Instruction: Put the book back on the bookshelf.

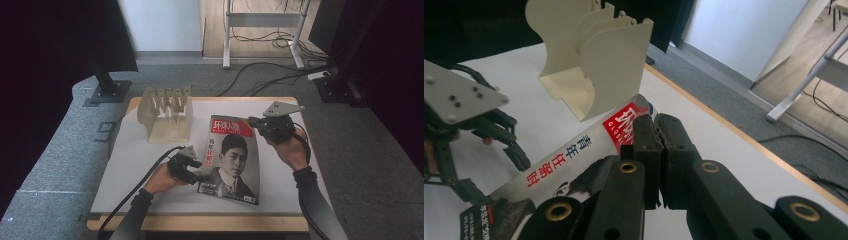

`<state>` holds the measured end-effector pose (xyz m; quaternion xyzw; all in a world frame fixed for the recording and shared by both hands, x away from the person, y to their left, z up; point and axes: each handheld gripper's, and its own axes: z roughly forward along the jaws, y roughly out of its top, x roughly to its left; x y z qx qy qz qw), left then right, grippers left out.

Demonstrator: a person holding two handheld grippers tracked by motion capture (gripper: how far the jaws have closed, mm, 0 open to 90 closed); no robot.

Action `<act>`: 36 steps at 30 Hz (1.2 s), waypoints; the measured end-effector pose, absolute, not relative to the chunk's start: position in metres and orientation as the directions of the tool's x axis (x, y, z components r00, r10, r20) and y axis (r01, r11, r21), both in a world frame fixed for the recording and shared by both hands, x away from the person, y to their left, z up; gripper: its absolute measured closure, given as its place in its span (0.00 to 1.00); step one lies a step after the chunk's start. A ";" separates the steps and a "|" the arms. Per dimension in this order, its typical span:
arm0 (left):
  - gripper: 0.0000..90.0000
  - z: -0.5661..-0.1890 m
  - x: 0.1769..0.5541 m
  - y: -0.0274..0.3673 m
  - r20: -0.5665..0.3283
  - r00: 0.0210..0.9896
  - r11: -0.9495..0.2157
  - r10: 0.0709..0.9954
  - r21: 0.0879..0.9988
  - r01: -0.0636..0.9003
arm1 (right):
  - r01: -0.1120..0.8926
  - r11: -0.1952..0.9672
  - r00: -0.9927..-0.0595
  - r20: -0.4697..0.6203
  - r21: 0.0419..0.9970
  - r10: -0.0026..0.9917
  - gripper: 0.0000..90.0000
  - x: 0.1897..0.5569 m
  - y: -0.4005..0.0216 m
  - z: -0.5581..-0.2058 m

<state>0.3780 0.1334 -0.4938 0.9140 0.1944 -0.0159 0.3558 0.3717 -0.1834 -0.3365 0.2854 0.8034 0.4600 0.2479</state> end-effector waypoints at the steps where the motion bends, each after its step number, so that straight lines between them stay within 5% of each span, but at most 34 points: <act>1: 0.40 -0.494 0.380 0.133 -0.173 0.923 -0.675 0.343 0.639 0.370 | 0.225 0.415 -0.717 -0.138 0.882 0.683 0.96 0.371 -0.183 -0.336; 19: 0.80 -0.487 0.392 0.138 -0.277 0.920 -0.668 0.276 0.633 0.391 | 0.181 0.419 -0.745 -0.154 0.890 0.649 0.96 0.365 -0.179 -0.327; 36: 0.97 -0.458 0.382 0.150 -0.027 0.913 -0.587 0.407 0.758 0.284 | 0.141 0.369 -0.716 -0.163 0.919 0.679 0.96 0.360 -0.195 -0.303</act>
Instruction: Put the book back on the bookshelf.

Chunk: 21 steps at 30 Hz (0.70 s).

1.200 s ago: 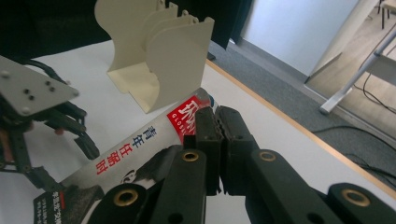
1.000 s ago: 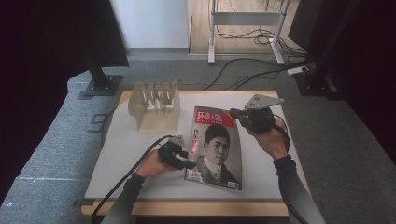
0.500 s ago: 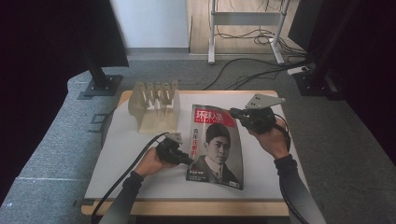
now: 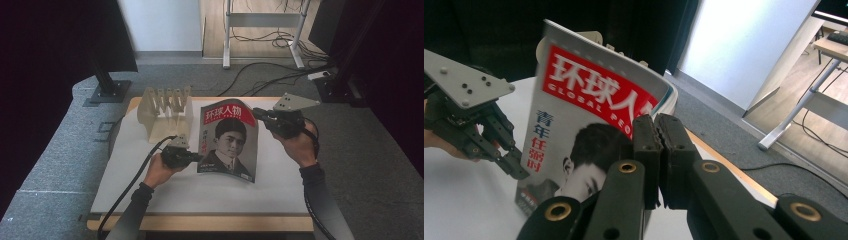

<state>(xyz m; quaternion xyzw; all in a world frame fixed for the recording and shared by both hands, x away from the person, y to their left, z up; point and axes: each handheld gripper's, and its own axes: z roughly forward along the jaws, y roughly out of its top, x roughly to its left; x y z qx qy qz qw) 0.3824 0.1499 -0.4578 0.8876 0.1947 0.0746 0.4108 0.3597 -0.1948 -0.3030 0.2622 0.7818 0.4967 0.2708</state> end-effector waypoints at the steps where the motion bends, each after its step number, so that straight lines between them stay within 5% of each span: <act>1: 0.97 -0.458 0.382 0.149 -0.021 0.914 -0.594 0.406 0.754 0.281 | 0.140 0.377 -0.716 -0.169 0.915 0.677 0.96 0.359 -0.194 -0.303; 21: 0.87 -0.422 0.369 0.149 0.052 0.929 -0.607 0.367 0.770 0.197 | 0.122 0.377 -0.737 -0.171 0.918 0.654 0.95 0.345 -0.200 -0.303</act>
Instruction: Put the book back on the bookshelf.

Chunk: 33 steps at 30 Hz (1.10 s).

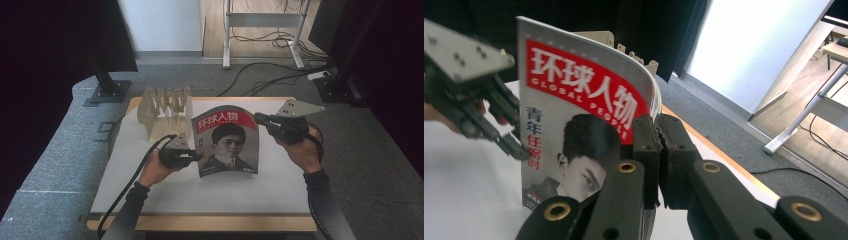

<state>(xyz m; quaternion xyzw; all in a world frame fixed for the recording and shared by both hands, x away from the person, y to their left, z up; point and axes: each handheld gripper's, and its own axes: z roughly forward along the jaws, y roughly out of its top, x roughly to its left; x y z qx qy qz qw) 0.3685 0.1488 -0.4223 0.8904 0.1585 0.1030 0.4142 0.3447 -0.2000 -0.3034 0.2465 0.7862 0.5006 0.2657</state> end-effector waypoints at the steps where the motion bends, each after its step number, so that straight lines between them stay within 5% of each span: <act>1: 0.87 -0.417 0.369 0.149 0.051 0.930 -0.602 0.364 0.775 0.193 | 0.122 0.376 -0.737 -0.169 0.919 0.654 0.95 0.344 -0.201 -0.303; 25: 0.78 -0.336 0.376 0.128 0.086 0.921 -0.586 0.380 0.793 0.168 | 0.123 0.365 -0.745 -0.157 0.923 0.649 0.95 0.341 -0.210 -0.306; 33: 0.95 -0.335 0.381 0.126 0.092 0.915 -0.583 0.394 0.795 0.171 | 0.132 0.368 -0.743 -0.154 0.921 0.652 0.95 0.341 -0.213 -0.309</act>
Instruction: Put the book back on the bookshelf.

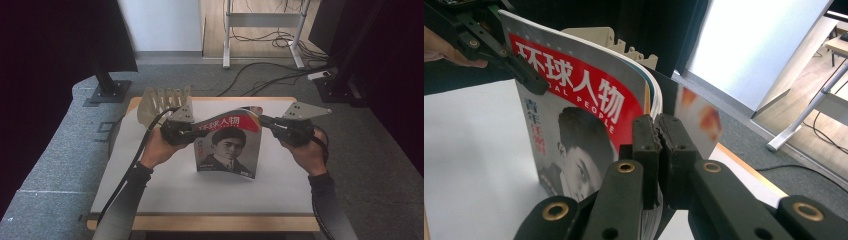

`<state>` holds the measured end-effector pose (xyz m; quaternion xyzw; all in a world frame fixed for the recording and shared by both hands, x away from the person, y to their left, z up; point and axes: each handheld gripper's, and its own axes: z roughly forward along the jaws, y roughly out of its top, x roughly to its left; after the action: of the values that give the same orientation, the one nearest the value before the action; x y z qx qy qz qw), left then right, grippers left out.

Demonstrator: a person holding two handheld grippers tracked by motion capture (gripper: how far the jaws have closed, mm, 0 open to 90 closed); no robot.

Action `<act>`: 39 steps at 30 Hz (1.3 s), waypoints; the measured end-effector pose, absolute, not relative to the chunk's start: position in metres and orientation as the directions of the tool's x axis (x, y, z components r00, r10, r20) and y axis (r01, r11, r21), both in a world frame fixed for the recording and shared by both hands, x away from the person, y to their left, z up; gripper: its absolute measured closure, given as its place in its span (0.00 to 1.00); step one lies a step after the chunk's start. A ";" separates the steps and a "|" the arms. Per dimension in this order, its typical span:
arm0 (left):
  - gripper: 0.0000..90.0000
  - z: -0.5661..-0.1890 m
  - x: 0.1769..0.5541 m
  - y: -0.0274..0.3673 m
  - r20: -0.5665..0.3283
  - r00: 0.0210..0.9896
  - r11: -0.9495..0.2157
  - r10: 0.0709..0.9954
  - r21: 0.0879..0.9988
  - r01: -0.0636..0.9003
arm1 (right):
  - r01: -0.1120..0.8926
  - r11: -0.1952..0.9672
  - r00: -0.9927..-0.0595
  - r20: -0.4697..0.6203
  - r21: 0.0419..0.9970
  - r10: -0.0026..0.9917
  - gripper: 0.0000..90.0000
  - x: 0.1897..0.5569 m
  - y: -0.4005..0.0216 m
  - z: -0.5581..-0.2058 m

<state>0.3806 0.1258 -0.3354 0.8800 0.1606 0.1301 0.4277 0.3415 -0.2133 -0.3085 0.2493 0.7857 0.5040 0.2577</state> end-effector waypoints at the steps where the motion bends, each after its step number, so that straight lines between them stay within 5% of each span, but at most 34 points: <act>1: 0.96 -0.335 0.381 0.126 0.087 0.916 -0.580 0.392 0.796 0.173 | 0.133 0.366 -0.742 -0.152 0.921 0.653 0.94 0.342 -0.215 -0.309; 7: 0.96 -0.334 0.381 0.130 0.063 0.915 -0.554 0.399 0.812 0.185 | 0.144 0.356 -0.730 -0.144 0.923 0.668 0.87 0.341 -0.221 -0.311; 28: 0.97 -0.320 0.373 0.172 0.002 0.870 -0.509 0.493 0.812 0.286 | 0.249 0.384 -0.712 -0.100 0.889 0.695 0.31 0.354 -0.223 -0.351; 39: 0.97 -0.312 0.366 0.196 -0.007 0.847 -0.485 0.532 0.817 0.311 | 0.325 0.356 -0.696 -0.033 0.876 0.717 0.20 0.357 -0.228 -0.386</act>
<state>0.3657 0.1963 -0.3121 0.8527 0.2472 0.1244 0.4432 0.3569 -0.2283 -0.3855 0.3274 0.7958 0.4636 0.2113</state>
